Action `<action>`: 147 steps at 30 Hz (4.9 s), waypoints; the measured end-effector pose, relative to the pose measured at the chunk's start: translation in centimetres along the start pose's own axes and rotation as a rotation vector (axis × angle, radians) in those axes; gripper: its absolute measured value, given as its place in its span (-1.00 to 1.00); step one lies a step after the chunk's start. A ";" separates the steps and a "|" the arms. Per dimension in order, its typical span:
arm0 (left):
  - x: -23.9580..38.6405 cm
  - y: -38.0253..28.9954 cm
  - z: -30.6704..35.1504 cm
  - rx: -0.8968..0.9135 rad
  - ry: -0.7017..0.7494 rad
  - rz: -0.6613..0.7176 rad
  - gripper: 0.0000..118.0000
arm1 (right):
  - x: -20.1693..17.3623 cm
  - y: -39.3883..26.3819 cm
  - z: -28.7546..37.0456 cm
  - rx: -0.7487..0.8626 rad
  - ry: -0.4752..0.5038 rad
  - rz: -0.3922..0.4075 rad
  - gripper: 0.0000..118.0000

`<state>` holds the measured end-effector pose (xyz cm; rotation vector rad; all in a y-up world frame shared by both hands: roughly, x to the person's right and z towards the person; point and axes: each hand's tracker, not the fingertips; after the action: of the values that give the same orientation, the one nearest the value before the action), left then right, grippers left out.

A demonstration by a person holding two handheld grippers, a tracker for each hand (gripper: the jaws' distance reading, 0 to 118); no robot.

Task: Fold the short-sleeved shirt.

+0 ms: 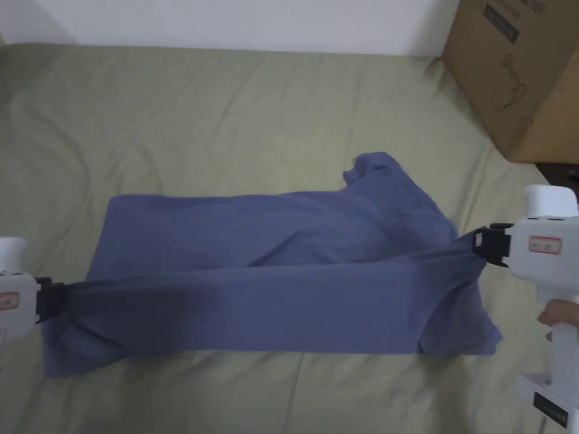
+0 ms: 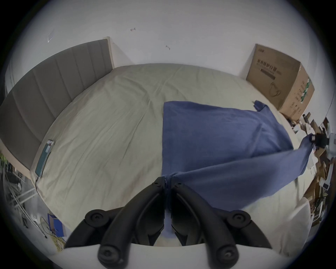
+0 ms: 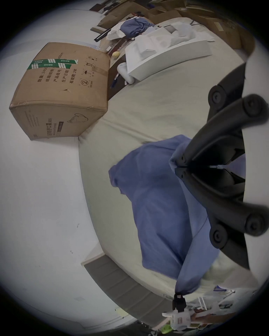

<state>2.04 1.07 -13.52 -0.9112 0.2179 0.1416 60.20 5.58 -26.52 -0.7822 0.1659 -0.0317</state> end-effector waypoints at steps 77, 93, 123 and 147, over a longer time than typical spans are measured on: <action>0.8 -6.8 5.4 -0.103 -0.070 0.005 -0.91 | 2.1 -10.3 6.4 -0.154 0.019 -0.186 -0.85; -0.1 -12.2 6.6 -0.063 0.004 0.024 0.90 | 1.6 -16.6 9.5 -0.274 -0.044 -0.154 0.74; 7.3 2.3 -2.8 0.000 -0.072 -0.039 -1.00 | 2.9 2.3 -17.1 -0.375 -0.070 0.038 0.40; 3.9 11.2 -16.6 -0.213 -0.026 0.039 0.44 | 1.3 4.1 -14.0 -0.292 0.015 0.115 -0.96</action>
<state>1.36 -5.23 -32.89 -1.1165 0.1991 0.2159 59.09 -1.45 -39.36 -1.0629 0.2324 0.0976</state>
